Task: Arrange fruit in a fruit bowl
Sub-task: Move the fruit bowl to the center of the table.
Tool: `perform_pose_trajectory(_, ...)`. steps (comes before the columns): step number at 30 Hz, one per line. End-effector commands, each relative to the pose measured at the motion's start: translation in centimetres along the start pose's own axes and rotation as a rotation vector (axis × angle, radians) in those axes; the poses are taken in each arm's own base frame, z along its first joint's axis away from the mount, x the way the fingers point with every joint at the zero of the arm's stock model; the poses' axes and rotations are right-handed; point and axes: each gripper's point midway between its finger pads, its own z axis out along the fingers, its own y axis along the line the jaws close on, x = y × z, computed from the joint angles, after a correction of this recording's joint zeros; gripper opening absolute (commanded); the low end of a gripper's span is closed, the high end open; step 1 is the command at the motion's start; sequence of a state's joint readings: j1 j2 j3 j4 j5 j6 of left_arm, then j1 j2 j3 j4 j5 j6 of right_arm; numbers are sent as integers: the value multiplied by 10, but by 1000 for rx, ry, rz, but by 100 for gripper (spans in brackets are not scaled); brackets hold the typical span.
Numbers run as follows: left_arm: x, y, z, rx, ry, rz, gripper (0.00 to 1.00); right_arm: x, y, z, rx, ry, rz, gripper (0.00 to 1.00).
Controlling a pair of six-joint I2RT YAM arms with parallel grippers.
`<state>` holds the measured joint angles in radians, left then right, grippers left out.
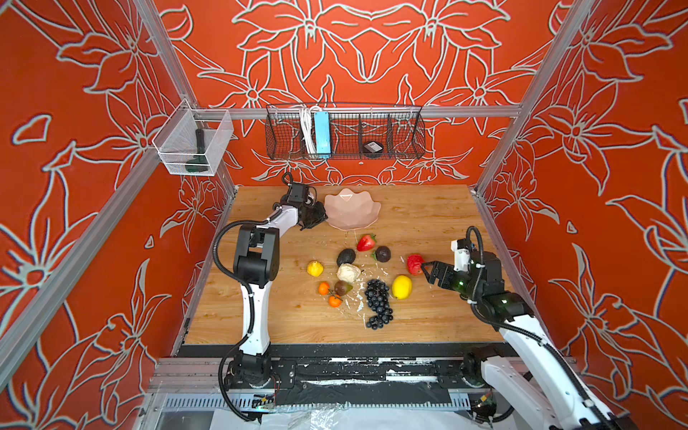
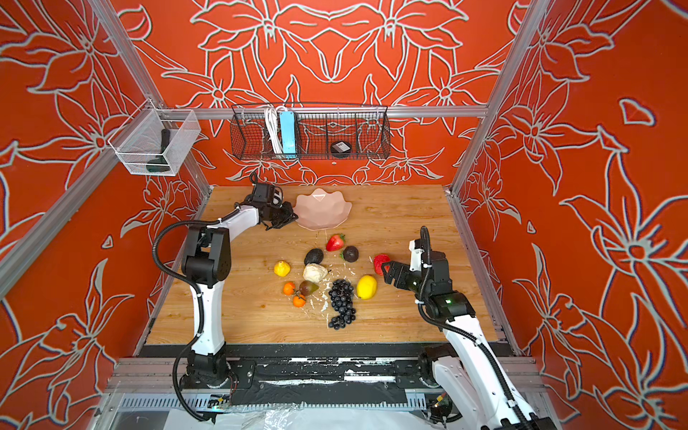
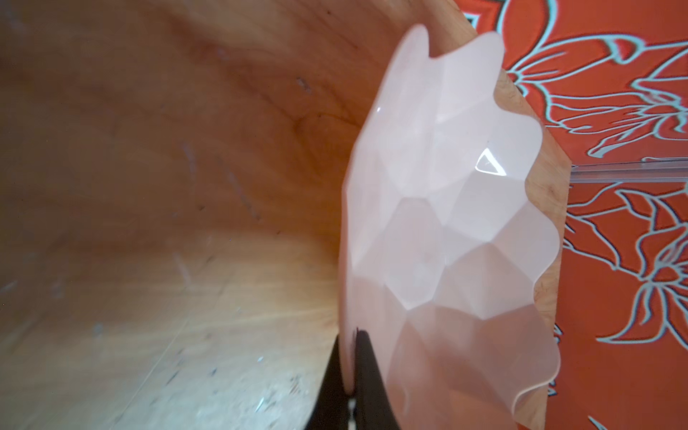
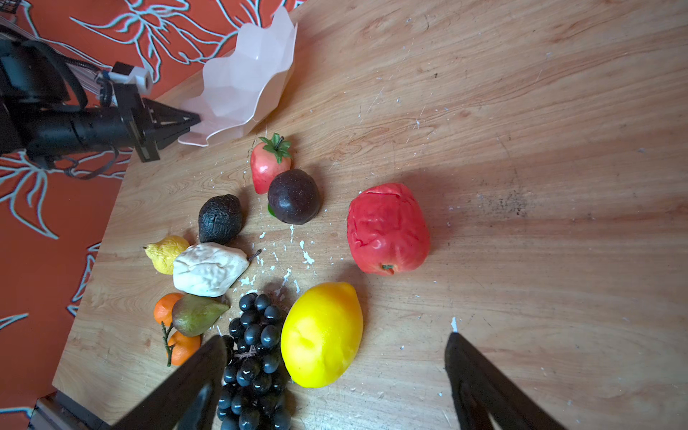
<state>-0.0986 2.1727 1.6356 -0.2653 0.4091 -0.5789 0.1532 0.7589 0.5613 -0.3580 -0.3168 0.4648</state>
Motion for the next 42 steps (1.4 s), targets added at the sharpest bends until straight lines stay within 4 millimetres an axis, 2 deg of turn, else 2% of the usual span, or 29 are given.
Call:
perform_pose_trajectory(1,-3,23,-22,-87,-78,8,0,3,5,0,-23,15,7,93)
perform_pose_trajectory(8,24,60,-51,-127,-107,-29,0,6,4,3,-23,23,11,93)
perform_pose_trajectory(19,79,89,-96,-173,-184,-101,0,7,5,8,-35,34,23,92)
perform_pose_trajectory(25,102,101,-112,-189,-209,-123,0,8,7,12,-44,40,33,92)
perform_pose_trajectory(31,106,107,-116,-213,-223,-132,0,8,9,14,-47,50,34,92)
perform_pose_trajectory(34,105,102,-113,-188,-207,-135,0,9,10,14,-46,56,31,92)
perform_pose_trajectory(39,106,99,-113,-178,-198,-136,20,11,11,14,-42,65,26,92)
perform_pose_trajectory(42,104,93,-115,-160,-192,-129,28,12,13,14,-44,70,22,92)
